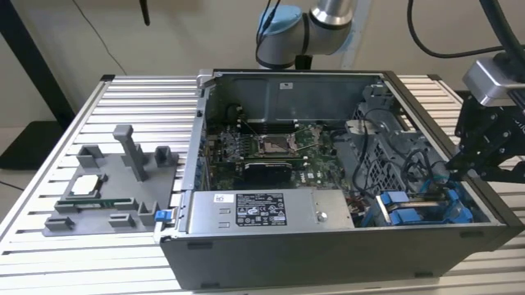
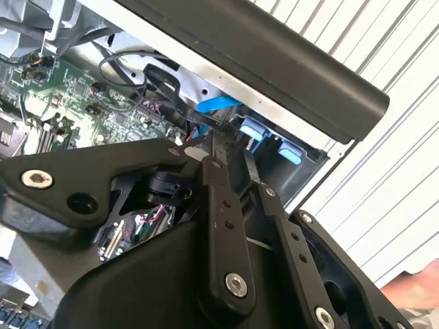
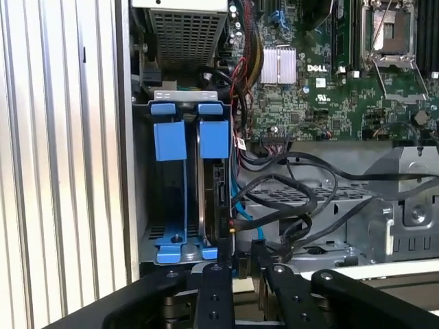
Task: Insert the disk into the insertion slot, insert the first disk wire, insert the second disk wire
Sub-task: 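Insert the second disk wire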
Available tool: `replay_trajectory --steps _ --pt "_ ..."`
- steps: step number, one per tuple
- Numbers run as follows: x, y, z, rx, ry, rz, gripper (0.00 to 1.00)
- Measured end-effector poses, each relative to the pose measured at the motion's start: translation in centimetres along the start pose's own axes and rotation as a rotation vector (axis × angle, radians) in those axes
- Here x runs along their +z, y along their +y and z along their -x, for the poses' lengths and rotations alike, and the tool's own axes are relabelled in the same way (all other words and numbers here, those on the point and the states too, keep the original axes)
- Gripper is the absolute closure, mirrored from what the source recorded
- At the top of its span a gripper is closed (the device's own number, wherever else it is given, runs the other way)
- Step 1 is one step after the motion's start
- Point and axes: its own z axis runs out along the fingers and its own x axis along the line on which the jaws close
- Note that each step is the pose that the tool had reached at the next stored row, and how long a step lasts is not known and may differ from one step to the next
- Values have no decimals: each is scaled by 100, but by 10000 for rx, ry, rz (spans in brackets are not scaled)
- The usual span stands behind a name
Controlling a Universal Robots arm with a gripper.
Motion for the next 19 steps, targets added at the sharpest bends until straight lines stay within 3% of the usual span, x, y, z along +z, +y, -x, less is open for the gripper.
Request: replay_trajectory --steps 8,19 --pt "3 -46 2 -9 -19 -69 0" --pt "31 -58 -2 -9 -26 -77 0"
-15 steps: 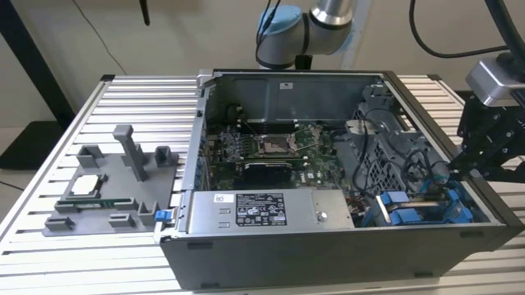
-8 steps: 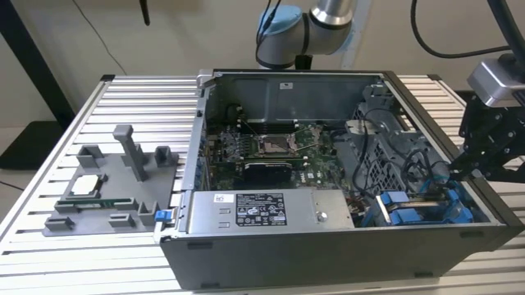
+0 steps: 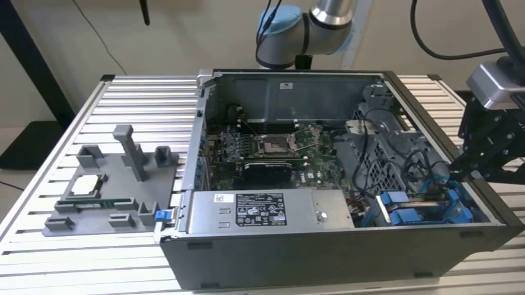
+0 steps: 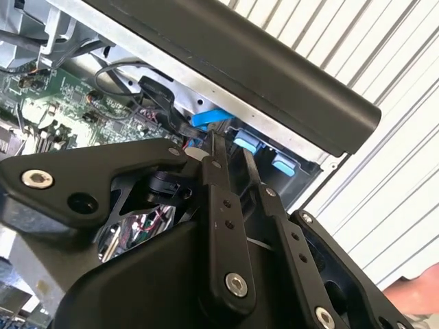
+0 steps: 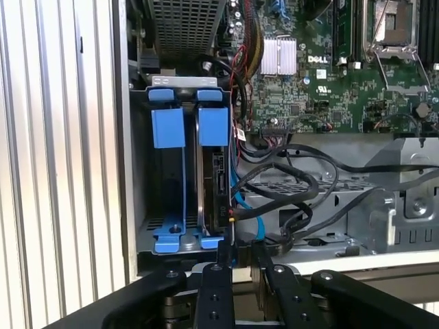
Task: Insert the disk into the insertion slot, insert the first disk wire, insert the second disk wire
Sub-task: 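Insert the second disk wire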
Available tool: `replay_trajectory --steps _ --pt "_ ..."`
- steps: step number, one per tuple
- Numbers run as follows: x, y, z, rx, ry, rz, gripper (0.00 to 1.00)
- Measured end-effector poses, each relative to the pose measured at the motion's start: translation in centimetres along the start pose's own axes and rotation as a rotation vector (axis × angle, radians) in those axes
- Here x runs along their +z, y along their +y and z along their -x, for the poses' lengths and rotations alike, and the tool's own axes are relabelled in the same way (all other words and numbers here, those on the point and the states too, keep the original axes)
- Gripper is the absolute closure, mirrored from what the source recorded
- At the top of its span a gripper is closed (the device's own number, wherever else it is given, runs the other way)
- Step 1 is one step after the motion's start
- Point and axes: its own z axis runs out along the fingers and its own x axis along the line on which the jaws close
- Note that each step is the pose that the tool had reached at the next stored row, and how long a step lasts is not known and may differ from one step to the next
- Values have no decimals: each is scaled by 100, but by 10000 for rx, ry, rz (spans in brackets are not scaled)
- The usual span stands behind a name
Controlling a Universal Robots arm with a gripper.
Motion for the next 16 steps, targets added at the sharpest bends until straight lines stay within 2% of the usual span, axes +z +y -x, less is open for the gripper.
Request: replay_trajectory --steps 8,13,14,16 --pt "27 0 -4 116 -24 -18 0" --pt "45 0 -7 338 -86 -50 0" --pt "48 0 -7 386 -103 -57 100" --pt "50 1 -8 458 -134 -67 100"
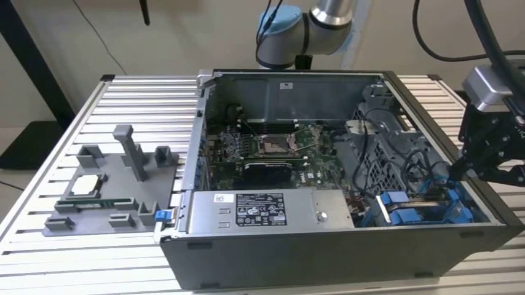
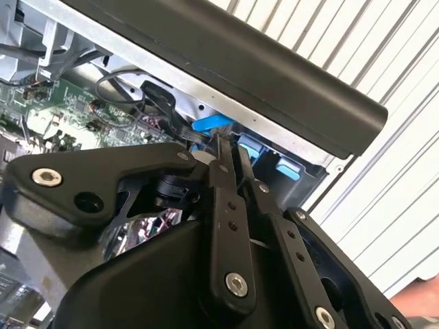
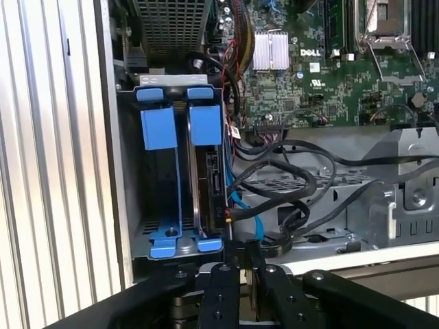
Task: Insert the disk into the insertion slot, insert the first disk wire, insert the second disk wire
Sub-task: 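Insert the second disk wire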
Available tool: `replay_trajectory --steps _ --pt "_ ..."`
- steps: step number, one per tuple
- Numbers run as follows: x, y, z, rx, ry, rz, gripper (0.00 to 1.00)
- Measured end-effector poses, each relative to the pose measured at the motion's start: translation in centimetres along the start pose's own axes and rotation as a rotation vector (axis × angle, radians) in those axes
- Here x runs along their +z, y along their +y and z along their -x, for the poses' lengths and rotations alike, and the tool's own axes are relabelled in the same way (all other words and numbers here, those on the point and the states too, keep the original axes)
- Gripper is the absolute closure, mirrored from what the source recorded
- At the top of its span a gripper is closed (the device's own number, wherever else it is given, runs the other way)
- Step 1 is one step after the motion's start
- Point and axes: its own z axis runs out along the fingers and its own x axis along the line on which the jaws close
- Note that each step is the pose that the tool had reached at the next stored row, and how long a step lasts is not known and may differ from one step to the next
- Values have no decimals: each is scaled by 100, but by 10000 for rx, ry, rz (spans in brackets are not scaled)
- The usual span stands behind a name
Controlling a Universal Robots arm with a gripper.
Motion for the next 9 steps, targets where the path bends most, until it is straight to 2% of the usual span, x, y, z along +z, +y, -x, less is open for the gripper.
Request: replay_trajectory --steps 3,9 --pt "3 2 -1 61 -42 -6 100" --pt "-19 11 2 65 -66 -6 100"
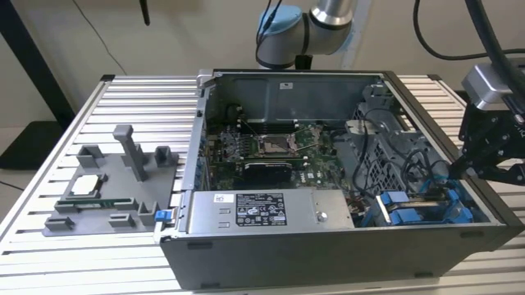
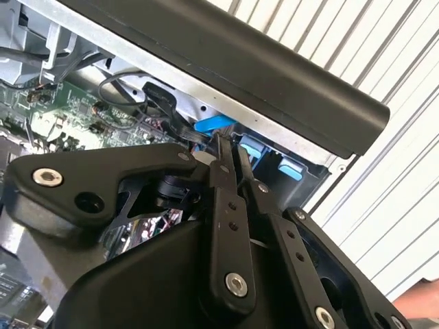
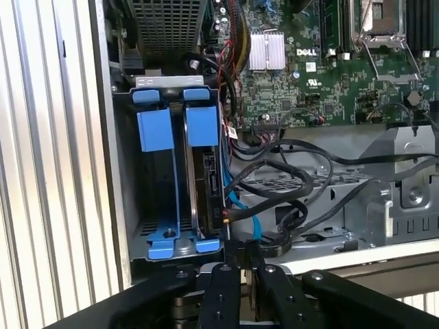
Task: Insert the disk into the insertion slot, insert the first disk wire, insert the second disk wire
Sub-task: 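Insert the second disk wire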
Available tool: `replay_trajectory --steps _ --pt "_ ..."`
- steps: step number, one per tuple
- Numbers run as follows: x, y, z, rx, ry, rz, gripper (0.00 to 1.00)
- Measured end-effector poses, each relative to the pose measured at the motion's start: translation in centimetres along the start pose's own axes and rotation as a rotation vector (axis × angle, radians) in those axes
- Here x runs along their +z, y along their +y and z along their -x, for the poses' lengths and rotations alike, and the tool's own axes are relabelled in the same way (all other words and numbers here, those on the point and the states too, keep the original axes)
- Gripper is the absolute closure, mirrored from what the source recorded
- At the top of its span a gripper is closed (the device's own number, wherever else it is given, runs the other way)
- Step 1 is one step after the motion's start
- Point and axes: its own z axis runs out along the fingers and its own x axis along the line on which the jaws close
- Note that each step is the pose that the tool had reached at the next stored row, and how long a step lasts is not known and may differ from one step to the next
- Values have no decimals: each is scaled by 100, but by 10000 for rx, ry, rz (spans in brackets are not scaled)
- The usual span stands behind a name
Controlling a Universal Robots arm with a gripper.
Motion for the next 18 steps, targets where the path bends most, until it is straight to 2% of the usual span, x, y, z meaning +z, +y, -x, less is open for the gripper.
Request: replay_trajectory --steps 7,18 --pt "-89 74 14 -1 -13 5 100" --pt "-174 268 70 -1 -11 5 100"
